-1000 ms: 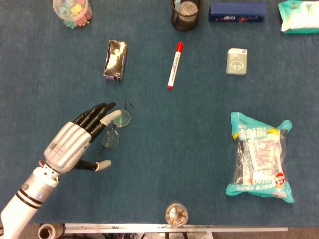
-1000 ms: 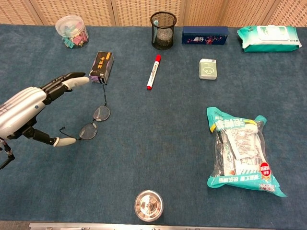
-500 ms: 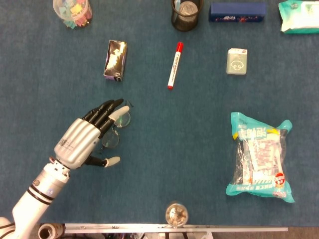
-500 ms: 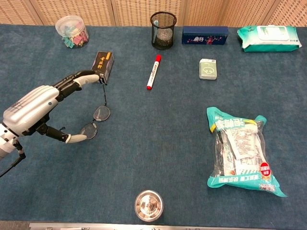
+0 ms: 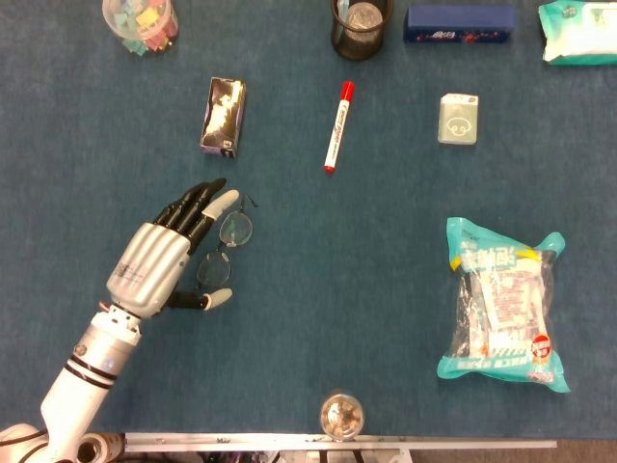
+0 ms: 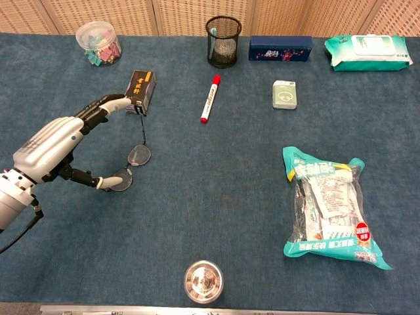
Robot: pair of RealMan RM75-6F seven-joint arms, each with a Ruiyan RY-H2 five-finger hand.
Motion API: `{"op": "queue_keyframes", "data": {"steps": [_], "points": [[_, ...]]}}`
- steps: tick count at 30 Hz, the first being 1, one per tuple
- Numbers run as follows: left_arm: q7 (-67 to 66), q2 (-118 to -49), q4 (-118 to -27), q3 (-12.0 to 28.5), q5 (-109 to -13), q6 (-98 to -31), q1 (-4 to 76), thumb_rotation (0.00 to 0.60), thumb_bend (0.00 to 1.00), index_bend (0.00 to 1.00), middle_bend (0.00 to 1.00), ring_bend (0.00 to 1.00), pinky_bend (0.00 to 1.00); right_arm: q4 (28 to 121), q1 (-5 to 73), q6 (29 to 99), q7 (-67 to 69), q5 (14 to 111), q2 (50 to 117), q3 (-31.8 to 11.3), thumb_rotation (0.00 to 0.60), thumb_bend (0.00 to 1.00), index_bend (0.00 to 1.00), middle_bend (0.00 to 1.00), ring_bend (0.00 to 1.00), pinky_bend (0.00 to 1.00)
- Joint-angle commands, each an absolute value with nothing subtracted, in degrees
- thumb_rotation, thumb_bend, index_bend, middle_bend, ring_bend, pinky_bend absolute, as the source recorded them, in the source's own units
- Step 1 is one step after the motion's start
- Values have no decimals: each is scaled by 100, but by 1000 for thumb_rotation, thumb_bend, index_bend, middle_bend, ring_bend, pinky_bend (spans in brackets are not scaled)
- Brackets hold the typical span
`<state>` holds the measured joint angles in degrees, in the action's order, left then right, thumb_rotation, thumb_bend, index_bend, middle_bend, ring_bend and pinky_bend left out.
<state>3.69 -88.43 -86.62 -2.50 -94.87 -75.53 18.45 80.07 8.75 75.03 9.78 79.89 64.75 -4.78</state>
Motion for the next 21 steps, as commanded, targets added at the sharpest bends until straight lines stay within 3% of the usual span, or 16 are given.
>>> {"op": "queue_keyframes", "data": {"steps": [1,21], "points": [[404,-8891,-8609,-261,-9486,-7589,1826,600,22,41,0,0,169,8005,875,7495,973,7985,6479,-479,600,369,309,325,259,356],[393,-8990,-8183,-171,-9436,-7938,1699,600,23,41,0,0,169,8065,887,7455,913,7991,6492,-483,600,369,309,325,259,356]]}}
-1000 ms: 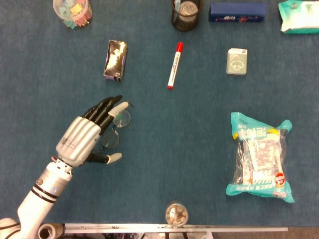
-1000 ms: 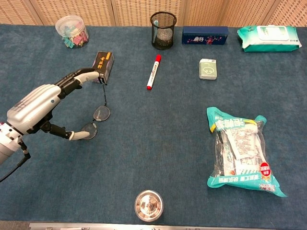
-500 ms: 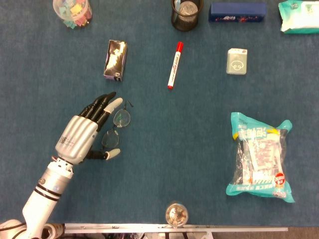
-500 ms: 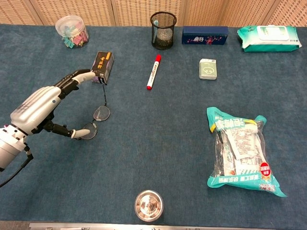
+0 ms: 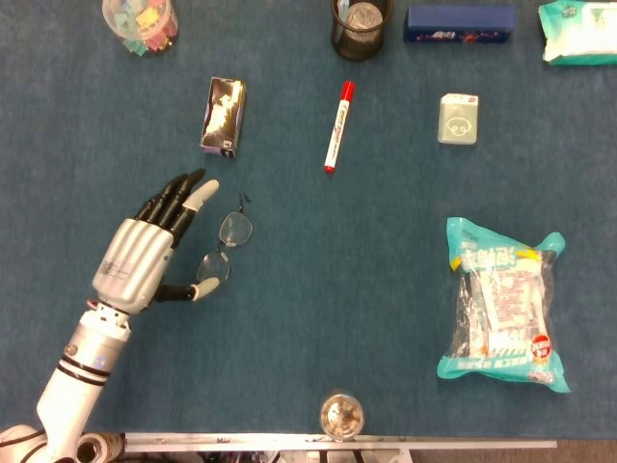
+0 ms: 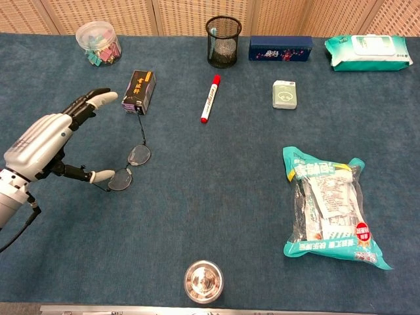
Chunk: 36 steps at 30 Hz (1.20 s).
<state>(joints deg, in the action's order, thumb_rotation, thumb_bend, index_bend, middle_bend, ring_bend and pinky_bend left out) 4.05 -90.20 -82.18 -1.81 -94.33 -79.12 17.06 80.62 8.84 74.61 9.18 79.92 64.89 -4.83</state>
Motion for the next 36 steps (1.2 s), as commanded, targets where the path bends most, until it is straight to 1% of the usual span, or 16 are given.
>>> {"op": "queue_keyframes", "data": {"steps": [1,10,17,23,36], "points": [[385,-8975,-8160,-163,-9442,-7952,1701,600,23,41,0,0,169,8066,890,7451,909,7991,6497,-483,600,369,309,325,259,356],[380,-8892,-8135,-167,-9517,-8060,1695,600,23,41,0,0,169,8058,916,7406,874,7972,6556,-491,600,369,309,325,259,356],[462,-9039,-8196,-191,-9574,-8165,1657,600,22,41,0,0,169,8063,921,7403,867,7979,6561,-491,600,369,309,325,259,356],[602,-9182,-8070,-220,-9517,-8118,1637,600,23,39,0,0,169,8091,892,7432,854,7964,6538,-488,600,369,309,325,259,356],[739,-9294,-8027,-339,-9566,-8136,1573,600,23,38,0,0,169,8083,882,7423,871,7961,6543,-483,600,369,309,325,259,356]]}}
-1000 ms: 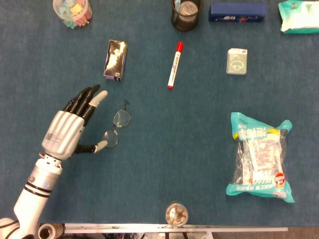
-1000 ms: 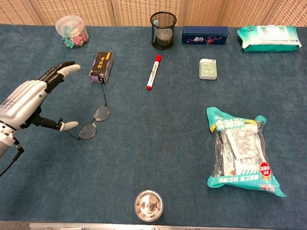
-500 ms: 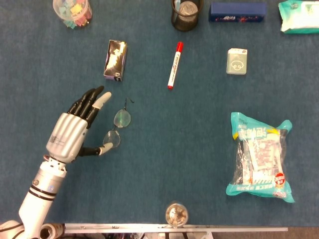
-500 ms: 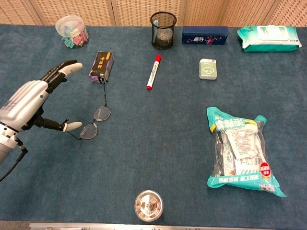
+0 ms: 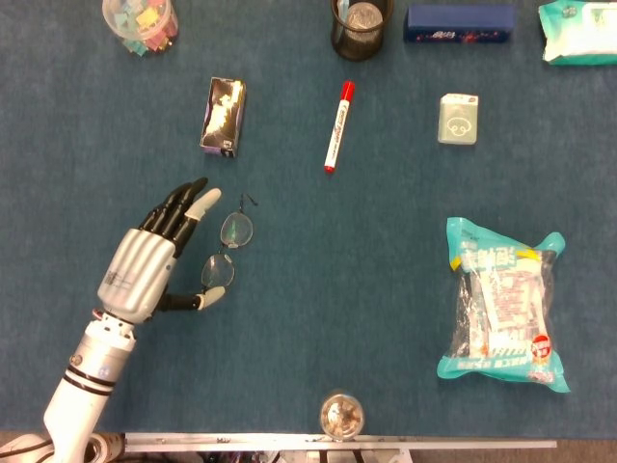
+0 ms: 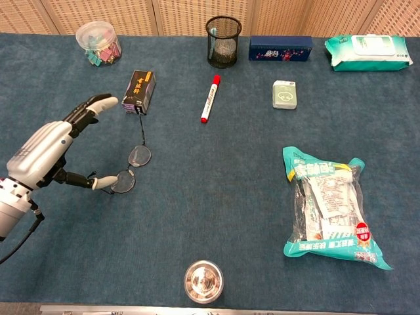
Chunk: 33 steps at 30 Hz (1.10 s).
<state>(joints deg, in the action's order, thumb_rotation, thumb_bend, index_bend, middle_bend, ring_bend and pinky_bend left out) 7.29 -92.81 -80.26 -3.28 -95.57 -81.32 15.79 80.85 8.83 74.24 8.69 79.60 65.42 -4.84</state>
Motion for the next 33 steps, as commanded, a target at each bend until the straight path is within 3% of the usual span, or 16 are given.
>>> {"op": "queue_keyframes", "data": {"steps": [1,33], "points": [[745,-9305,-8024,-345,-9568,-8135,1570,600,23,38,0,0,169,8082,882,7423,872,7963,6544,-482,600,369,309,325,259,356],[817,-9700,-7153,-301,-9563,-8247,1497,600,23,0,0,0,169,8077,867,7426,917,7971,6534,-485,600,369,309,325,259,356]]}}
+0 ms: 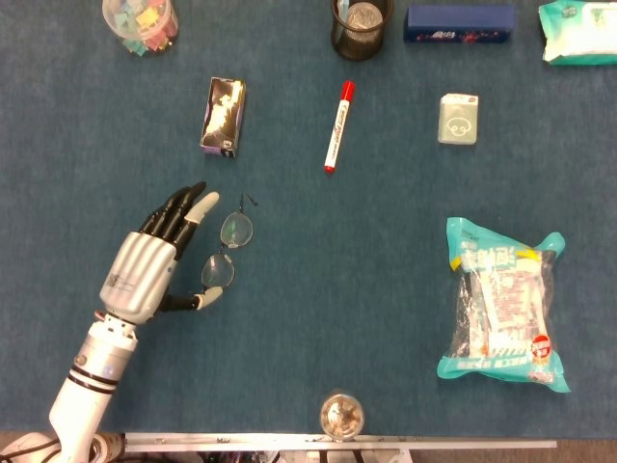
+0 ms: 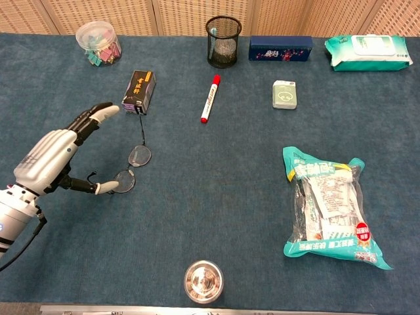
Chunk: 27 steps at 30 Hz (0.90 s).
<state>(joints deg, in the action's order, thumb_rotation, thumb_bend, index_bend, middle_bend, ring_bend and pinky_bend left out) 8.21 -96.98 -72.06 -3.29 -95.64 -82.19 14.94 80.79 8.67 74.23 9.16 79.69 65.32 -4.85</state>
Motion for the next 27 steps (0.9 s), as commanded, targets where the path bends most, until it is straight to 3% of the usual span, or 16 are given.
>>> {"op": "queue_keyframes", "data": {"steps": [1,27], "points": [[811,-9693,-7125,-286,-9563,-8263,1501,600,23,0,0,0,169,8073,869,7425,917,7972,6538,-486,600,369,309,325,259,356],[986,-9753,-5780,-72,-9841,-8691,1787,600,23,0,0,0,169,8114,864,7440,855,7953,6552,-496,600,369,309,325,259,356]]}}
